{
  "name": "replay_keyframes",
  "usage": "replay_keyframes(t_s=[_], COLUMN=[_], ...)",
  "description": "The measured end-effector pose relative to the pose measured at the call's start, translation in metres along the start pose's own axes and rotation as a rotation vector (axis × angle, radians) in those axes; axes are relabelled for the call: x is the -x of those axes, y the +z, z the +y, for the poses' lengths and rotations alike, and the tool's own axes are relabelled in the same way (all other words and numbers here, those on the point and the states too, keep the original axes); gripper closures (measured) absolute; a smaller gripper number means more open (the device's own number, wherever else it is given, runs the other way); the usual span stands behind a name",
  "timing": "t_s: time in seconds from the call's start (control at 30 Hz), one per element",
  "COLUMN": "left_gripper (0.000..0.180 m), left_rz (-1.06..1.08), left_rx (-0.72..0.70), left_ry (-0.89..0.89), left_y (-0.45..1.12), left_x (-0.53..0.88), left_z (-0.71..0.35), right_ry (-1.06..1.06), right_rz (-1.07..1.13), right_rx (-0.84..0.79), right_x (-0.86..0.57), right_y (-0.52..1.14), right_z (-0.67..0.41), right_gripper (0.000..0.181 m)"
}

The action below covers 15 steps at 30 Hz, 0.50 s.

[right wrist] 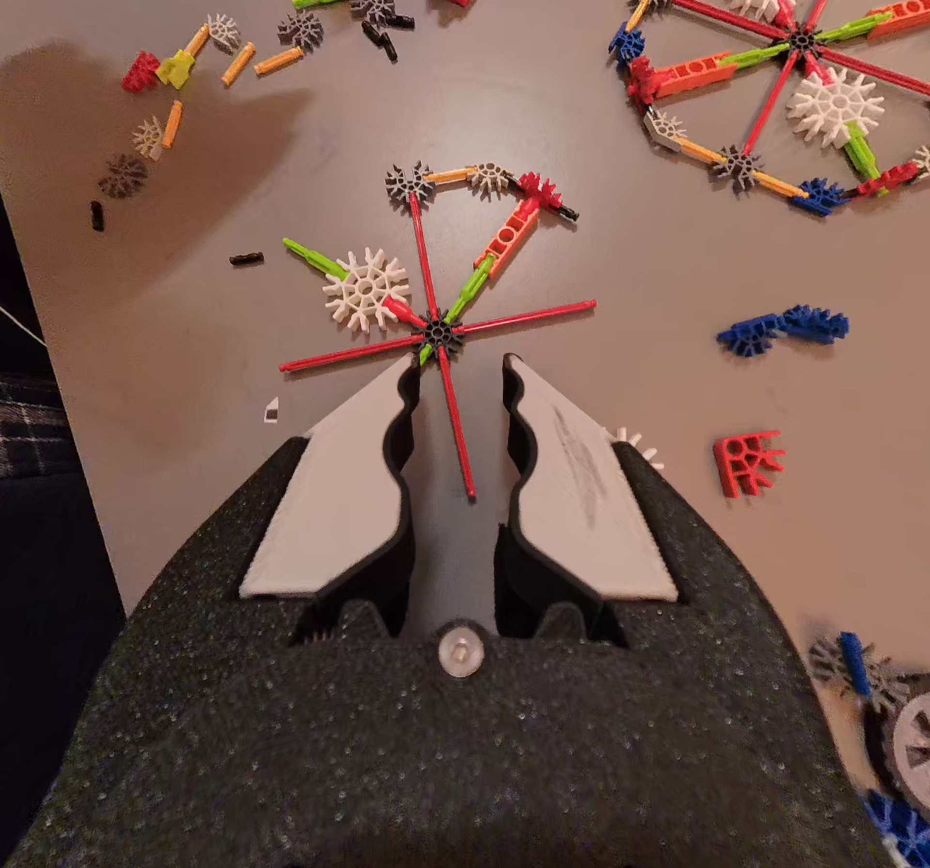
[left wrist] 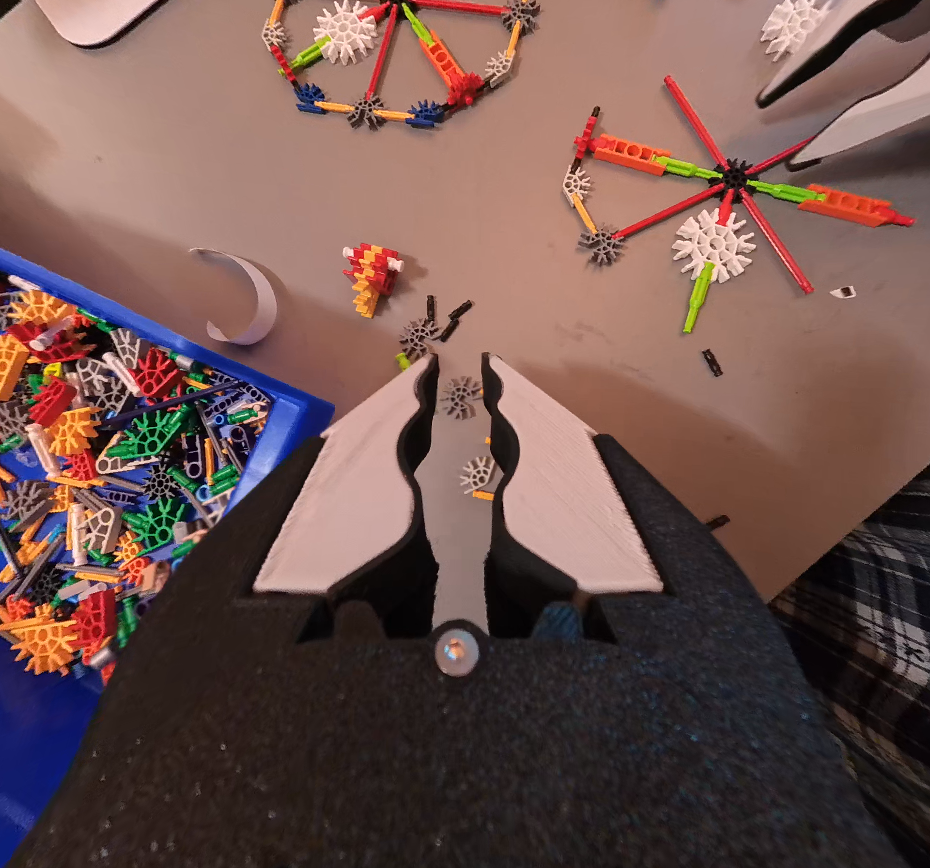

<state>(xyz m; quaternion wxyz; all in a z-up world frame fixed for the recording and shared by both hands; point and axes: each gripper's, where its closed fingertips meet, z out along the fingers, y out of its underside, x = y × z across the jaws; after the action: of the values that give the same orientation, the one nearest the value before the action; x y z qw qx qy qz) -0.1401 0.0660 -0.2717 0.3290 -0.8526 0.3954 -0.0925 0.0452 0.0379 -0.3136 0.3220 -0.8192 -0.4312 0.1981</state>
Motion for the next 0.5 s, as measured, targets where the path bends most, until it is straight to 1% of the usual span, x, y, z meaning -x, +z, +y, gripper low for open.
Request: replay_keyframes(t_s=[0.23, 0.43, 0.5], left_gripper=[0.164, 0.164, 0.164], left_rz=[-0.036, -0.034, -0.025], left_rx=[-0.006, -0.005, -0.006], left_ry=[0.001, 0.006, 0.012], left_y=[-0.009, -0.006, -0.004], left_x=[0.014, 0.012, 0.009], left_z=[-0.005, -0.007, -0.009], right_ry=[0.033, 0.034, 0.036], right_rz=[0.019, 0.035, 0.07], right_rx=[-0.048, -0.032, -0.039], right_x=[0.005, 0.007, 0.002], right_y=[-0.008, -0.01, -0.012], right_z=[0.009, 0.02, 0.022], right_gripper=[0.15, 0.149, 0.149])
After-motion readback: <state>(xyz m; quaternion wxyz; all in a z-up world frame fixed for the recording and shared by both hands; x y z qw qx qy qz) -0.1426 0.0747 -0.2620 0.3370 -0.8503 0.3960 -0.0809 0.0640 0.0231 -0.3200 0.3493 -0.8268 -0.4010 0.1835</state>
